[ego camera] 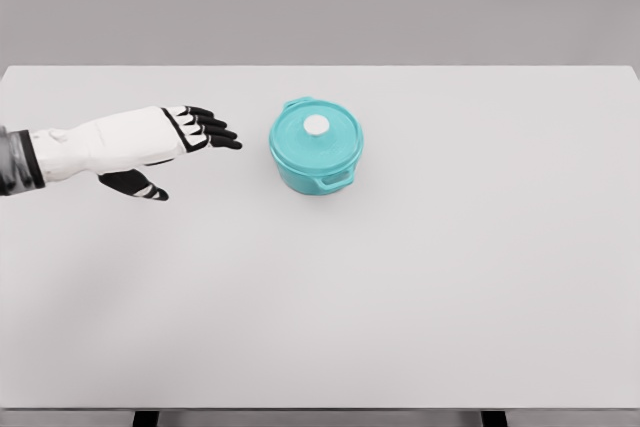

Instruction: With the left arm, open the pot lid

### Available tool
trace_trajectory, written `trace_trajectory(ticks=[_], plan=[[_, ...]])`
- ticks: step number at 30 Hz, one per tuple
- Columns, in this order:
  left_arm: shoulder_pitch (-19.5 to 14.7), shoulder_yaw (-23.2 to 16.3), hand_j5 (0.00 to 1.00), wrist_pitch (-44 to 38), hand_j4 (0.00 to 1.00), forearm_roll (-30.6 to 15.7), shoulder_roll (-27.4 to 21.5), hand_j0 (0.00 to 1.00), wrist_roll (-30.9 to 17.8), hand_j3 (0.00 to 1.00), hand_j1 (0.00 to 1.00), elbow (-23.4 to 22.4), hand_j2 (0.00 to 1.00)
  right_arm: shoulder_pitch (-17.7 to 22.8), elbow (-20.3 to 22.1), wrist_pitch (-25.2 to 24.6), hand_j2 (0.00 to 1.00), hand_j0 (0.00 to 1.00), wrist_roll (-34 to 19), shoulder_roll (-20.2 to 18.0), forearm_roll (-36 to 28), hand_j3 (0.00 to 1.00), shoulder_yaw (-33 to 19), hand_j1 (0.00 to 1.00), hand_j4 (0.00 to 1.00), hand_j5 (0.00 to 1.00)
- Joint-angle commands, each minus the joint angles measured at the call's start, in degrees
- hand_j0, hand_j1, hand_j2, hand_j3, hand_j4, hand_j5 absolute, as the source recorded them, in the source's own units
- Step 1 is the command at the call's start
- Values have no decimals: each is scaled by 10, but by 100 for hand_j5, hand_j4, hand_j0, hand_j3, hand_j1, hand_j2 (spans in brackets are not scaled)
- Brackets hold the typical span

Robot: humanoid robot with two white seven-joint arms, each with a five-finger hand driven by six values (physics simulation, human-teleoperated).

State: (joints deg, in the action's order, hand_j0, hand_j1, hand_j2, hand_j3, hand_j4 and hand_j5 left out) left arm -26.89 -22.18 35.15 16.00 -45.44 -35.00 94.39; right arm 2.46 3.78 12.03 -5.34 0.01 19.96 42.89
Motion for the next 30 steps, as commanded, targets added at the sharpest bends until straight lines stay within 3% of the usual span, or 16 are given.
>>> trace_trajectory(ticks=[1,6,7,11,14,15,16,18,21,23,24,26,30], plan=[[0,-1,100,-2,100,-3,1,100,0,100,100,1,100,0,-9,0,100,100,0,0,0,100,1,100,100,100],[-2,1,100,-2,100,-1,-4,100,0,100,100,-11,100,0,-8,0,100,100,0,0,0,100,0,100,100,100],[-5,1,100,-2,100,20,-3,100,0,100,100,-24,100,0,-11,0,100,100,1,0,0,100,0,100,100,100],[-7,0,100,-2,100,32,-2,100,0,100,100,-23,100,0,-10,0,100,100,0,0,0,100,0,100,100,100],[-26,-1,100,-2,100,33,0,100,0,100,100,-18,100,0,-11,0,100,100,1,0,0,100,0,100,100,100],[-41,-1,100,-2,100,44,18,100,0,100,100,-19,100,0,-10,0,100,100,0,0,0,100,0,100,100,100],[-59,-2,100,-2,100,78,69,100,0,100,100,-23,100,0,-11,0,100,100,0,0,0,100,0,100,100,100],[-101,-68,100,-2,100,81,73,100,0,100,100,-26,100,0,-11,0,100,100,1,0,0,100,0,100,100,100],[-198,-200,100,-2,100,75,105,100,0,100,100,-71,100,0,-11,0,100,100,0,0,0,100,0,100,100,100],[-252,-240,100,-2,100,10,106,100,0,100,100,-133,100,0,-10,0,100,100,0,0,0,100,0,100,100,100],[-268,-260,100,-2,100,-1,123,100,0,100,100,-166,100,0,-10,0,100,100,0,0,0,100,0,100,100,100],[-302,-265,100,-2,100,-2,132,100,0,100,100,-214,100,0,-10,0,100,100,1,0,0,100,0,100,100,100],[-316,-271,100,-2,100,-11,156,100,0,100,100,-217,100,0,-11,0,100,100,1,0,0,100,0,100,100,100]])
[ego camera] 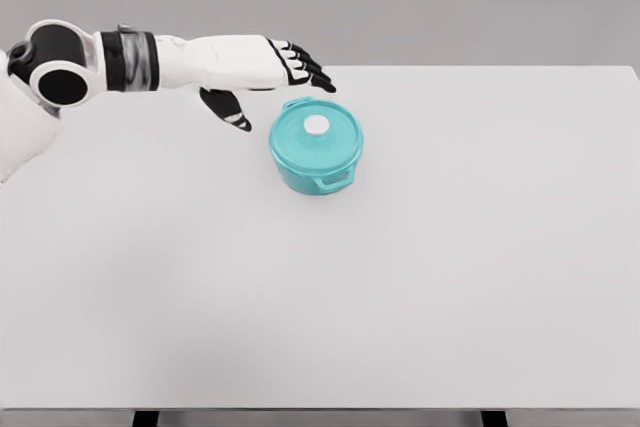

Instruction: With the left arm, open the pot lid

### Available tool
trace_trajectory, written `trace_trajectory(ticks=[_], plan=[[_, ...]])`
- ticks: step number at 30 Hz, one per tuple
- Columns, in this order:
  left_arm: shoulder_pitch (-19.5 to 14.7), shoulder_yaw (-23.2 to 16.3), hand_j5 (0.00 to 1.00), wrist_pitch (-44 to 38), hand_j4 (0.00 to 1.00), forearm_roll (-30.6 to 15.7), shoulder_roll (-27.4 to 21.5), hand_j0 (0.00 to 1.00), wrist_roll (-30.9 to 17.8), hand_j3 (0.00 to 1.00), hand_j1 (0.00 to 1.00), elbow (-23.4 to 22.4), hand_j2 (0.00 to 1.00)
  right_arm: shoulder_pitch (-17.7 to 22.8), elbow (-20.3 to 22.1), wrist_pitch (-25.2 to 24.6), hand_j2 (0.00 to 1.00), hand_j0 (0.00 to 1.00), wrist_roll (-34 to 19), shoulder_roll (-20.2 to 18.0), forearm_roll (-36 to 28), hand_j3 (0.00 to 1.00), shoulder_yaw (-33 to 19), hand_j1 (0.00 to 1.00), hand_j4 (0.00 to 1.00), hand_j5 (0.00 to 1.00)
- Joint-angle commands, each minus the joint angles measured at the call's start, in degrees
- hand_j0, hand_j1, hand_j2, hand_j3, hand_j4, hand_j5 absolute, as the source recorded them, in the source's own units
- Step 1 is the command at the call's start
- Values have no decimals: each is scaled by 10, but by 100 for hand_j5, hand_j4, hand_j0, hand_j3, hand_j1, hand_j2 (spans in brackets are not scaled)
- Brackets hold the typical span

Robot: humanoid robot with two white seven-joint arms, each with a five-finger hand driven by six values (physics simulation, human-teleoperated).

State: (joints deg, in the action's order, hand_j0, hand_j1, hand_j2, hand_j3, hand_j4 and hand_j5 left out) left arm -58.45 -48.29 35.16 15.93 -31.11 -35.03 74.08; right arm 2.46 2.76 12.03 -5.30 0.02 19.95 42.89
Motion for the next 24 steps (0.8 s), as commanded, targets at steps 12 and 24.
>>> trace_trajectory(ticks=[12,24], plan=[[-18,-30,100,-2,100,23,70,100,0,100,100,-112,100,0,1,0,100,100,0,0,0,100,0,100,100,100],[-40,-49,98,-2,98,55,124,98,0,98,98,-177,98,0,0,0,100,100,-1,0,0,100,0,100,100,100]])
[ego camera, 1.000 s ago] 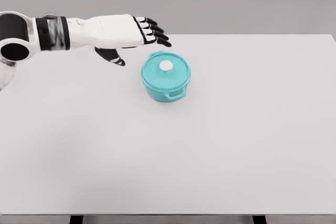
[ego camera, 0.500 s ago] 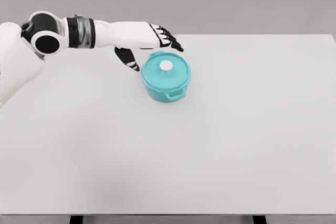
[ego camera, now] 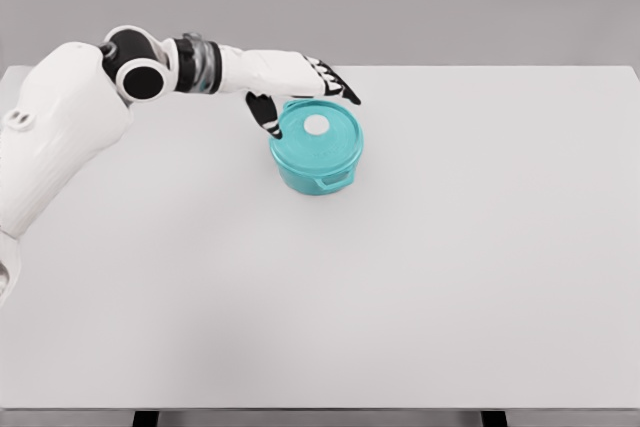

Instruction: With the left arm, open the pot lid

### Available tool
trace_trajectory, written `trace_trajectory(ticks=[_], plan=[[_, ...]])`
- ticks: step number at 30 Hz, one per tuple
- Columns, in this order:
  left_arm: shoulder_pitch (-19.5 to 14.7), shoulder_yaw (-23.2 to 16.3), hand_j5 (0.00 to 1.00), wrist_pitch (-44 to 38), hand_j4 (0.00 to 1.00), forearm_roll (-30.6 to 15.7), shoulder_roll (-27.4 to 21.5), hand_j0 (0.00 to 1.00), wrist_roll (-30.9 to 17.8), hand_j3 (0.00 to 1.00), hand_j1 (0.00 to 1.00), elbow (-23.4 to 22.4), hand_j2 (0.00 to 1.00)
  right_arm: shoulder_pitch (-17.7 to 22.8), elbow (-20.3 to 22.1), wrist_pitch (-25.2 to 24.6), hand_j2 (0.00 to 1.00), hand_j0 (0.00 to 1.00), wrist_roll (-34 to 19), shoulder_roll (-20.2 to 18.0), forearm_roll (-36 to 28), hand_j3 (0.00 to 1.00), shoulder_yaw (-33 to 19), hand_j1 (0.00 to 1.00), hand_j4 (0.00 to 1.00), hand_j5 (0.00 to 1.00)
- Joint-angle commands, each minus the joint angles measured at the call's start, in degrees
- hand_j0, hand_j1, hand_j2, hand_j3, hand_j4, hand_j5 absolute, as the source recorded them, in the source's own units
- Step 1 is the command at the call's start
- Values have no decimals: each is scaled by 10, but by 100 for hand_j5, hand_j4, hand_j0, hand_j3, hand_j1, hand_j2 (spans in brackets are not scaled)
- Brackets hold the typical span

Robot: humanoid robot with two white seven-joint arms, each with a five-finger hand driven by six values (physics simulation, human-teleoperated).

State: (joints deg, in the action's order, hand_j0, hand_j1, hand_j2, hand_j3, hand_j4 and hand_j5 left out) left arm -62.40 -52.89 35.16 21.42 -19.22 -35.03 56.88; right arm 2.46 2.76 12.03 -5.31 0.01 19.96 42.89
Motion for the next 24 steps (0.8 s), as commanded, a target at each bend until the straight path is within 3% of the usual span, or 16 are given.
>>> trace_trajectory(ticks=[1,9,24], plan=[[0,-3,95,-2,95,0,5,95,0,95,95,-5,95,0,1,0,100,100,-1,0,0,100,0,100,100,100],[0,-9,92,-2,92,20,9,92,0,92,92,-19,92,0,1,0,100,100,0,0,0,100,0,100,100,100],[0,-11,76,-2,76,24,16,76,0,76,76,-22,76,0,0,0,100,100,0,0,0,100,0,100,100,100]])
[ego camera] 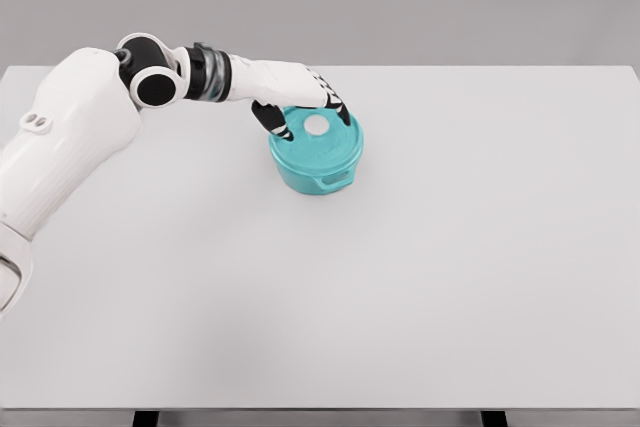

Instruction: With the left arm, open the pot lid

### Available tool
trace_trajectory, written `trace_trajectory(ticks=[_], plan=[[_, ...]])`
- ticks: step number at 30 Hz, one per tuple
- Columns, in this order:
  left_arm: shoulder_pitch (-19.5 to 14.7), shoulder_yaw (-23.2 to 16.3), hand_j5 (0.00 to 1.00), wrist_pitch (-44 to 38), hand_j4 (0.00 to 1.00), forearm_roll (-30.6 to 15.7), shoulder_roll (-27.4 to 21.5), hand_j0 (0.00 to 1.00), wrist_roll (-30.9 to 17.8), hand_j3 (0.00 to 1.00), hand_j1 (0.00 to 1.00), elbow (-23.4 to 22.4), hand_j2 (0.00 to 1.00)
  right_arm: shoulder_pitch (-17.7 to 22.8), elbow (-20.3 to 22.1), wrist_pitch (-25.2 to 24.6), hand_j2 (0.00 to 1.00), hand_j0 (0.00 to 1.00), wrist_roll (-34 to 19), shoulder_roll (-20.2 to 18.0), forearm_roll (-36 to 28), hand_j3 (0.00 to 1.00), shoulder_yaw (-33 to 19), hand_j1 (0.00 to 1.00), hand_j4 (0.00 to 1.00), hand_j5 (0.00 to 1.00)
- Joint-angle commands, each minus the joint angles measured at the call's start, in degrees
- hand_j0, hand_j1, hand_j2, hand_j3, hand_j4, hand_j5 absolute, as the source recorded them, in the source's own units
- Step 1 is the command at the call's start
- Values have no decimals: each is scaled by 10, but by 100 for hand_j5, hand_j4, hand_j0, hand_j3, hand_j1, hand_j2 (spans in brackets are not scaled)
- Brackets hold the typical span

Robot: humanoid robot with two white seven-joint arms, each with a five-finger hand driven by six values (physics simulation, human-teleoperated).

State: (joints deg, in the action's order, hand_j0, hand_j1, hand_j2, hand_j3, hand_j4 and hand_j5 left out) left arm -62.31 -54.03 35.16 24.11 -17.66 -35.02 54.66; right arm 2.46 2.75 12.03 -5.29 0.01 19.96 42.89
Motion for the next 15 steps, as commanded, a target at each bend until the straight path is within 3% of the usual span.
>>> trace_trajectory(ticks=[1,15], plan=[[0,2,76,-2,76,-3,0,76,0,76,76,0,76,0,1,0,100,100,-1,0,0,100,0,100,100,100],[1,1,63,-2,63,-3,0,63,0,63,63,1,63,0,0,0,100,100,-1,0,0,100,0,100,100,100]])
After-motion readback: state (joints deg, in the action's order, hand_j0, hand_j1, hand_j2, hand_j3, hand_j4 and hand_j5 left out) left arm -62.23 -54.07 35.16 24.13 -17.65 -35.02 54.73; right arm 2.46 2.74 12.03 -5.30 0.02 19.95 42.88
